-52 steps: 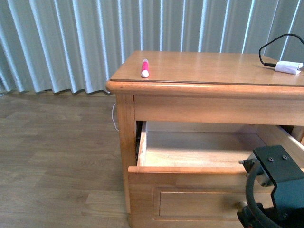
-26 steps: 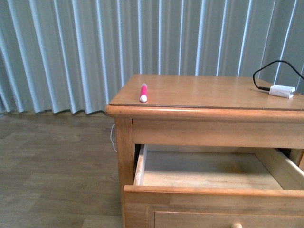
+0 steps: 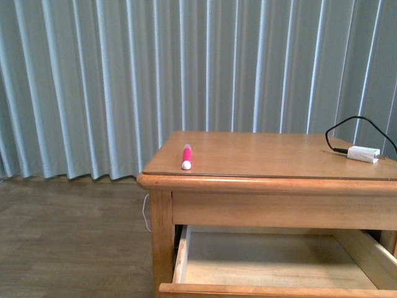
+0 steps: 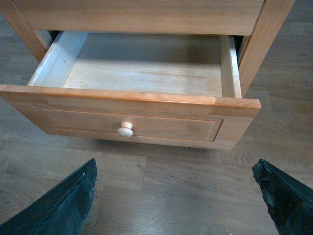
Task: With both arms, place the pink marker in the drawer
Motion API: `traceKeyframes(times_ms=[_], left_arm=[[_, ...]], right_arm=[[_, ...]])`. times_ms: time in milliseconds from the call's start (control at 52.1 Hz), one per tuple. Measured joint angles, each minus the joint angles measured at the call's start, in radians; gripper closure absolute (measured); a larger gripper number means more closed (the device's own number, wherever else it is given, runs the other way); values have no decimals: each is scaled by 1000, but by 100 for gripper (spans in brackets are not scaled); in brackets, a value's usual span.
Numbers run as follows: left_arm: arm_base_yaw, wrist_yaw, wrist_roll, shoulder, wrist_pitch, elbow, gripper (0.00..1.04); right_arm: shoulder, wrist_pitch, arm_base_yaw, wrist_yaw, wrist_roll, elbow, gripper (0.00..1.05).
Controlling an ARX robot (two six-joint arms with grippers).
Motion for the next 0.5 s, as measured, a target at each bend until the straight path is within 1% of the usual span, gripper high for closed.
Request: traceKeyframes(times_ms=[134, 173, 230, 288, 345, 499], left_arm=[[-2, -5, -1, 2, -2, 0, 6], [-28, -83, -18, 18, -23, 5, 6], [-97, -199, -46, 92, -21, 21, 6], [-172, -264, -56, 199, 39, 51, 6], [-231, -272, -75, 351, 124, 121, 6], [-267, -278, -69, 740, 318, 320, 6]], right_arm=[[0, 0, 0, 0, 0, 0, 9], [0, 0, 0, 0, 0, 0, 9], [0, 0, 0, 0, 0, 0, 9], [-1, 0, 0, 0, 0, 0, 9], [-1, 0, 0, 0, 0, 0, 9], [-1, 0, 0, 0, 0, 0, 9]])
